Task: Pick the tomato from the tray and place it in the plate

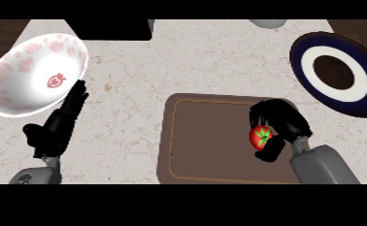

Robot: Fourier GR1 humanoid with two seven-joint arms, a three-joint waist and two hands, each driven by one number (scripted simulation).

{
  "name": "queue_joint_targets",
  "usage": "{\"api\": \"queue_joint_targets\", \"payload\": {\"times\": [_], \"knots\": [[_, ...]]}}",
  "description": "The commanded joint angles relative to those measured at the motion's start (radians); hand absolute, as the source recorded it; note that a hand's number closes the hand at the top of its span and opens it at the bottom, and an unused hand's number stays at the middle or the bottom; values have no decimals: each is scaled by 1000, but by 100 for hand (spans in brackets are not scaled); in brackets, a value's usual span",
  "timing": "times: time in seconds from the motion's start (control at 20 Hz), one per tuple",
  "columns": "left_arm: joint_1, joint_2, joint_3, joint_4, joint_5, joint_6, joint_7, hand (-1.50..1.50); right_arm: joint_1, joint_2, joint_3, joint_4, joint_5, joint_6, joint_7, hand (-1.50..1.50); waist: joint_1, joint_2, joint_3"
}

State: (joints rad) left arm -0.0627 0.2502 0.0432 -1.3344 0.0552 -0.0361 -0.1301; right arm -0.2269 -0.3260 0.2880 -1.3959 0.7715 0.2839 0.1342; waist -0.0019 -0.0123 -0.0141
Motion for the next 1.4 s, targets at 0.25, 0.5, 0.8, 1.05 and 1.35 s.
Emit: {"api": "queue_joint_targets", "payload": {"times": [0.25, 0.5, 0.8, 1.05, 1.35], "knots": [[46, 2, 43, -6, 14, 30, -8, 0, 173, -313, -503, 215, -235, -148, -259, 150, -103, 20, 29], [66, 8, 34, -27, 12, 13, -19, 0, 196, -440, -717, 390, -335, -231, -512, 150, -59, 16, 30], [43, -2, 4, -23, 1, -6, -23, 0, 213, -568, -874, 671, -427, -202, -839, 150, -10, 21, 25], [17, -12, -4, -39, -1, 2, 15, 0, 182, -652, -979, 844, -488, -198, -1058, 150, 4, 16, 22], [-2, -3, 3, -32, 6, -17, 22, 0, 102, -724, -1053, 1009, -526, -227, -1194, 150, 18, 17, 21]]}}
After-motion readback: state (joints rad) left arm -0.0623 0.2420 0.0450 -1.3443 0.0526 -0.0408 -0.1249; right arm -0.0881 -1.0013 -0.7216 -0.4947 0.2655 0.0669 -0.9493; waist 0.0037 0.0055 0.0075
